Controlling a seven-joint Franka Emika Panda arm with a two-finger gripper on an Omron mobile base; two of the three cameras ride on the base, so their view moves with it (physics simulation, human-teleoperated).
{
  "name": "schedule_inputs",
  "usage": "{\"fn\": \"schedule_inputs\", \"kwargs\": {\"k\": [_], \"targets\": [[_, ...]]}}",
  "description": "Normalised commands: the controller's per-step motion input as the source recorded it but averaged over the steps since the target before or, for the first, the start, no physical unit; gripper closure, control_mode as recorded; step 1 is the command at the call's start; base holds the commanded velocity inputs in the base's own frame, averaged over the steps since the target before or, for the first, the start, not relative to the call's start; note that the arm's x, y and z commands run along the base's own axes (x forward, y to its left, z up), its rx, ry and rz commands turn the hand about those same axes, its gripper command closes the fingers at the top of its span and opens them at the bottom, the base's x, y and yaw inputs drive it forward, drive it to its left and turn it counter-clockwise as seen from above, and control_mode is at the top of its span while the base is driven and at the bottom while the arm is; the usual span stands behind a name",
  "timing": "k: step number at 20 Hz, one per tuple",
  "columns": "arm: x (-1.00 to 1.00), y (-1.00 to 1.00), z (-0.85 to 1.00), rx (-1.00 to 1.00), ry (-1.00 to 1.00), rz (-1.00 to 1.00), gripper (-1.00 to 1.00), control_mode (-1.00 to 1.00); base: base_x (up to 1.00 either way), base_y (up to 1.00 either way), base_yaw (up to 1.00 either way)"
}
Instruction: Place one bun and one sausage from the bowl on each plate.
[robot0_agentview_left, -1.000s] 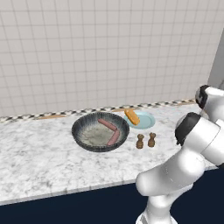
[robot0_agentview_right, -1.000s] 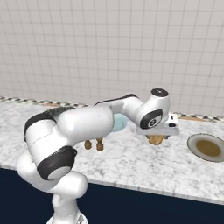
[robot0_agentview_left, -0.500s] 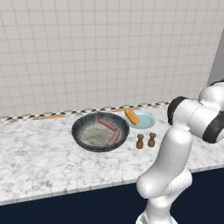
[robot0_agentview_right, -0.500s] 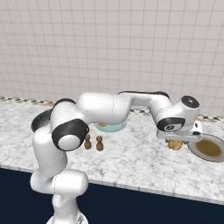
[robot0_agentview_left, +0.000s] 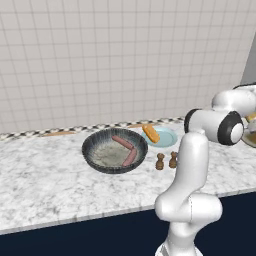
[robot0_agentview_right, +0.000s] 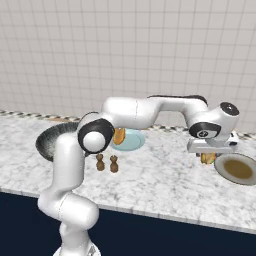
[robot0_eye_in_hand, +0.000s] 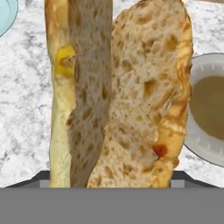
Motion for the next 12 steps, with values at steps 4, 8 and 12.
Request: {"fn": "schedule_inputs", "kwargs": {"k": [4,8,12], "targets": [[0.03,-0.01,-0.22,-0.16,0.02,0.09,1.0,-1.0,0.0,0.0,0.0],[0.39,0.0,-0.44,-0.34,0.06,0.2,1.0,-1.0,0.0,0.0,0.0],[0.7,0.0,-0.15,-0.28,0.15,0.19,1.0,-1.0,0.0,0.0,0.0]]}}
